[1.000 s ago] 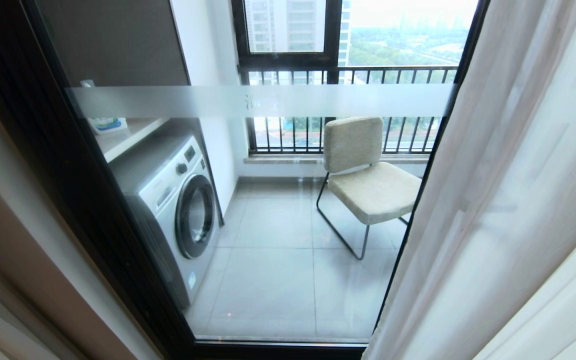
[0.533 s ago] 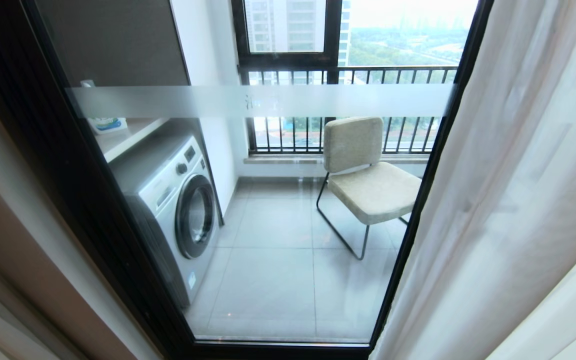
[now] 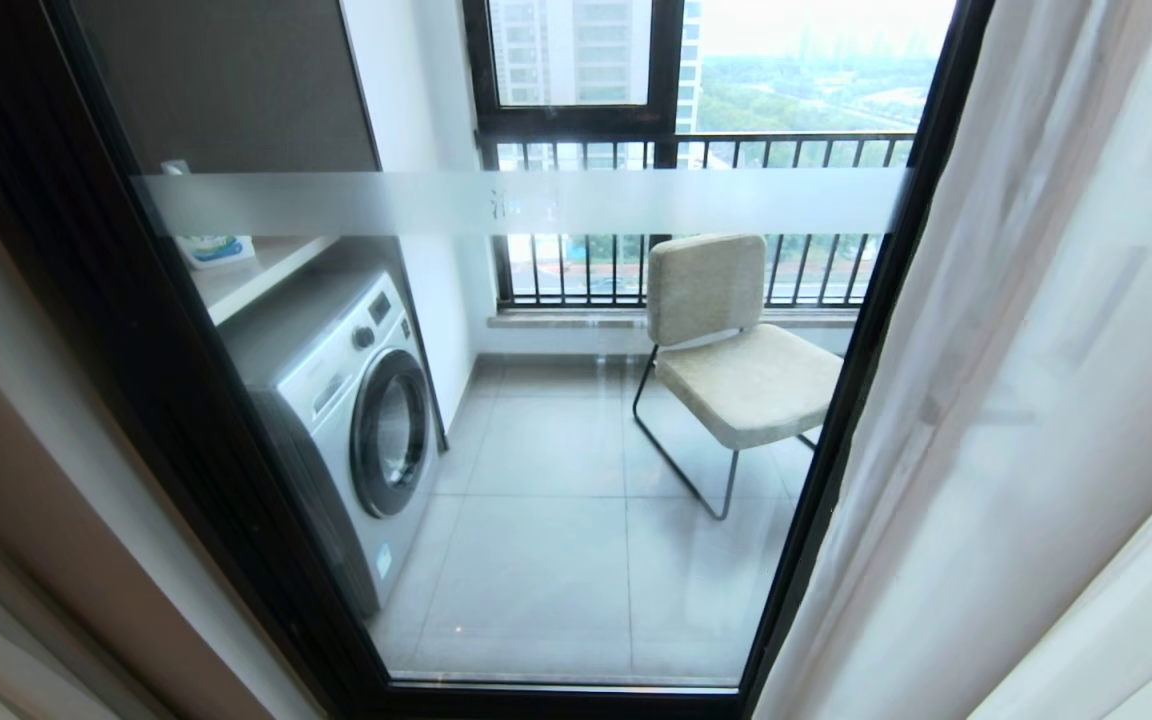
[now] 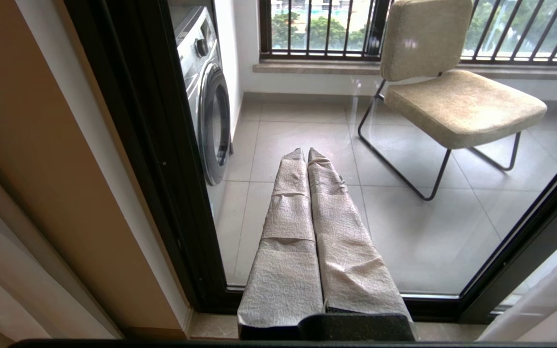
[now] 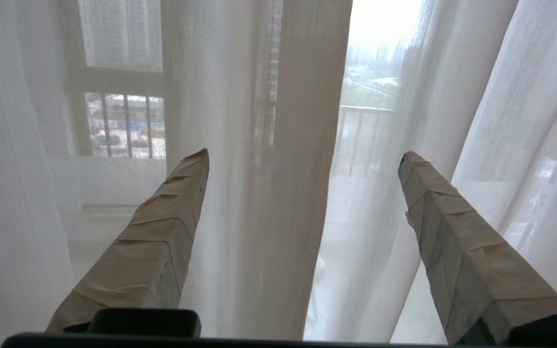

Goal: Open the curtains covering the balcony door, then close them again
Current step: Pull the inner curtains open on both sides

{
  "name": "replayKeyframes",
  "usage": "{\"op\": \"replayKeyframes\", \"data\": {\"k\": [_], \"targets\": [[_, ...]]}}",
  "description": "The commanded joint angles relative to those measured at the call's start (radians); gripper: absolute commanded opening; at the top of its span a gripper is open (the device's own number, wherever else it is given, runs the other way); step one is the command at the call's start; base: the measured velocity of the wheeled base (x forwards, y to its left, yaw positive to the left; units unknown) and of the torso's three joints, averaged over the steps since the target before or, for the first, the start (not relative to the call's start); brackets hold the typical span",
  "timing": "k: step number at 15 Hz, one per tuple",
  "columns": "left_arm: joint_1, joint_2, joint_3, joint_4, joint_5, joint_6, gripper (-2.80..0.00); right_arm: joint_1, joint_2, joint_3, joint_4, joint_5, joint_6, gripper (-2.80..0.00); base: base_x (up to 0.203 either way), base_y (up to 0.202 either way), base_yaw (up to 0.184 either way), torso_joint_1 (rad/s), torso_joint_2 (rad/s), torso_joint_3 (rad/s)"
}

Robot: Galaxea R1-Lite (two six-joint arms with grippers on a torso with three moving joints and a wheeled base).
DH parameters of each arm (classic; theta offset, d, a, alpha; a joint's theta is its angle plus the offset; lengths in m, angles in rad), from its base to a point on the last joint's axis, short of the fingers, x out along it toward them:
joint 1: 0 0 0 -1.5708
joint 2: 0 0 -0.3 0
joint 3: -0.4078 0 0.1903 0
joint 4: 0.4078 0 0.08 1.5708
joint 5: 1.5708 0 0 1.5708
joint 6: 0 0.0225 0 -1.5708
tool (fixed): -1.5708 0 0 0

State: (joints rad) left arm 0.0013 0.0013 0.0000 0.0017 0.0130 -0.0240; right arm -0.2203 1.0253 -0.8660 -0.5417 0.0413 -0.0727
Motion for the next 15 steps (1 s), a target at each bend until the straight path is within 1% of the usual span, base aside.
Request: {"op": "replayKeyframes", "data": {"k": [1,2,5,11,13,15], "targets": [[0.000,0.000,0.000,0.000,0.001,-0.001,-2.80,-0.002,-0.008,-0.012,-0.003,0.000,-0.002,0.00,0.000,0.000,0.000,0.000,0.00,0.000],[0.000,0.000,0.000,0.000,0.001,-0.001,-2.80,-0.002,-0.003,-0.019,-0.003,0.001,-0.001,0.00,0.000,0.000,0.000,0.000,0.00,0.000],[0.000,0.000,0.000,0.000,0.001,-0.001,-2.80,-0.002,0.099,-0.106,-0.007,0.006,0.005,0.00,0.000,0.000,0.000,0.000,0.00,0.000],[0.000,0.000,0.000,0.000,0.001,-0.001,-2.80,0.011,0.367,-0.365,-0.022,0.009,0.055,0.00,0.000,0.000,0.000,0.000,0.00,0.000],[0.000,0.000,0.000,0.000,0.001,-0.001,-2.80,0.024,0.418,-0.418,-0.034,0.009,0.074,0.00,0.000,0.000,0.000,0.000,0.00,0.000],[0.000,0.000,0.000,0.000,0.001,-0.001,-2.80,0.038,0.437,-0.440,-0.039,0.009,0.075,0.00,0.000,0.000,0.000,0.000,0.00,0.000]]}}
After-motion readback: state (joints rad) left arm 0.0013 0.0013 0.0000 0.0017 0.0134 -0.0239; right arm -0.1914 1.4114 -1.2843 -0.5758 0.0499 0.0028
